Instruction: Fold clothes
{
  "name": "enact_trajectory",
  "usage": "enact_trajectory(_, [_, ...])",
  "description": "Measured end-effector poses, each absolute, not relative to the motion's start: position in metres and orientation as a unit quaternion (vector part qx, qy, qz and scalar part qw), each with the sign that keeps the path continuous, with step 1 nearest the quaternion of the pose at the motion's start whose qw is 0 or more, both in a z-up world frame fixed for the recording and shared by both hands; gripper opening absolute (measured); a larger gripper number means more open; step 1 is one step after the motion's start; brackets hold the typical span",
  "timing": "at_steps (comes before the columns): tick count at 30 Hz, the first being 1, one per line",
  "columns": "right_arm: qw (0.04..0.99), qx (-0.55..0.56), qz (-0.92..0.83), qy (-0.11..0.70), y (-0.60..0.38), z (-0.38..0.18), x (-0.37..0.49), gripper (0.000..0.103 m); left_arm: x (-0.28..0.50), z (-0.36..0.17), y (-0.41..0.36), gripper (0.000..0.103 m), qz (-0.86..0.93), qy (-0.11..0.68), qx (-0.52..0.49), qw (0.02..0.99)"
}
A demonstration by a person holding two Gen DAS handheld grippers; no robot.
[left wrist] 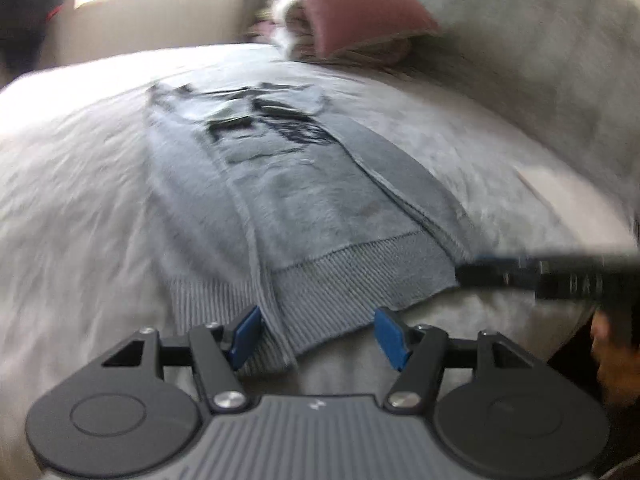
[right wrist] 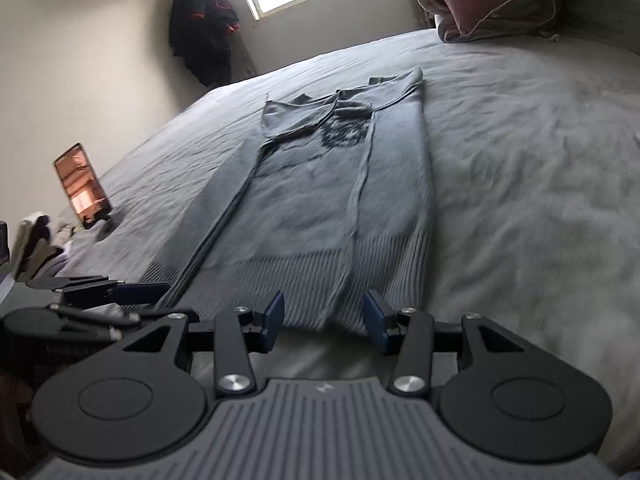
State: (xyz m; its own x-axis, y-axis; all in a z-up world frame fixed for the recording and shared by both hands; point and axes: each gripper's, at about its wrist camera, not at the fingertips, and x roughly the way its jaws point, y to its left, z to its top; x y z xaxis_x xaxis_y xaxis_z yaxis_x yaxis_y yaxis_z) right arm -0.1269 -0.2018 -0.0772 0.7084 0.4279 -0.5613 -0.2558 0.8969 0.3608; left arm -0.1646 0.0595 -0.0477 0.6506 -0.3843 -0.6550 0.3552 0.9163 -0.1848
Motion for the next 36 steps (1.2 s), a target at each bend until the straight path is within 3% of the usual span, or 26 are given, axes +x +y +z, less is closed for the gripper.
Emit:
enact_trajectory(15, [0.902,0.201,0.176,0.338,-0.25,-0.072,-0.16,0.053,-0.196,-0.041,0.122,0.065,-0.116,0.382,-0.157,0.903])
enact_trajectory(26, [0.862,0.306,0.184,0.36,-0.29,-0.084,-0.131,0.053,-0.155,-0.062,0.162,0.062,-0.137,0.404,-0.242,0.871])
enact_trajectory(36, [0.793,0.338,0.249,0.442,-0.299,-0.097,-0.063,0.05,-0.099,-0.082,0.172,0.06,-0.258,0.452,-0.281,0.806])
